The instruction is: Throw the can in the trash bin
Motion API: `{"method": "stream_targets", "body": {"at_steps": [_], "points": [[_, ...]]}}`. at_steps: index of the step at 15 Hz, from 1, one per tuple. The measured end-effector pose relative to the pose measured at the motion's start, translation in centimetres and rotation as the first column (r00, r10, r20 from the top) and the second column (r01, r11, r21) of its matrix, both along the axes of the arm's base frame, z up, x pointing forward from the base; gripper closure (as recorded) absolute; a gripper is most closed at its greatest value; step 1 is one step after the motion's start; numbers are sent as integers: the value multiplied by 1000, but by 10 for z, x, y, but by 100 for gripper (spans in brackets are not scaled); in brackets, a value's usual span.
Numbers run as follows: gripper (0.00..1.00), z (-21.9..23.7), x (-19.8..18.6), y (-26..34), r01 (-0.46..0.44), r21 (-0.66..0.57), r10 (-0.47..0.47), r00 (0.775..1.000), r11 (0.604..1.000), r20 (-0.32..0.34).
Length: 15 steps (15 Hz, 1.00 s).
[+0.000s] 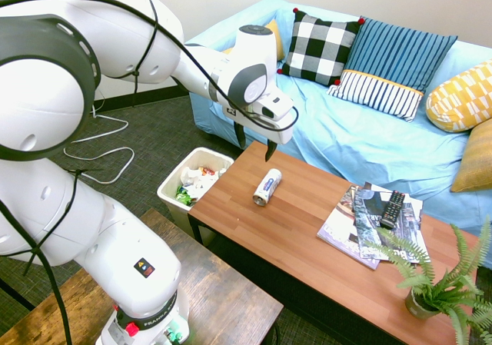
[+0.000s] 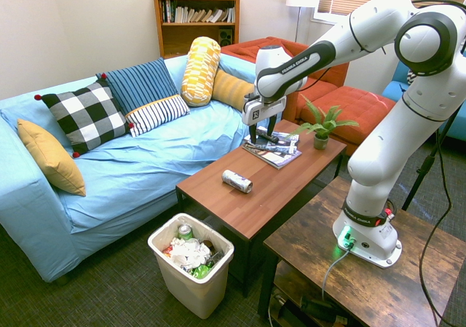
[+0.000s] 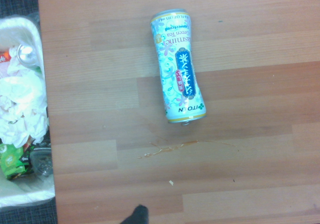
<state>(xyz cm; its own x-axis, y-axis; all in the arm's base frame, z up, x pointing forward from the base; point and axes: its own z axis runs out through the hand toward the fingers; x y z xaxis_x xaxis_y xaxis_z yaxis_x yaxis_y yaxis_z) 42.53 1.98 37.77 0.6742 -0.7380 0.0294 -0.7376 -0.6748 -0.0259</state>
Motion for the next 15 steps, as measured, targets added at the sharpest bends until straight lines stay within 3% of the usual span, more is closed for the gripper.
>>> {"method": "stream_targets", "body": {"at_steps": [5,15], "points": [[0,-13,20,5,3,-4,-3,1000,1000,16],[0,-142,103,9,7,-50,-5,1000,999,22]]}}
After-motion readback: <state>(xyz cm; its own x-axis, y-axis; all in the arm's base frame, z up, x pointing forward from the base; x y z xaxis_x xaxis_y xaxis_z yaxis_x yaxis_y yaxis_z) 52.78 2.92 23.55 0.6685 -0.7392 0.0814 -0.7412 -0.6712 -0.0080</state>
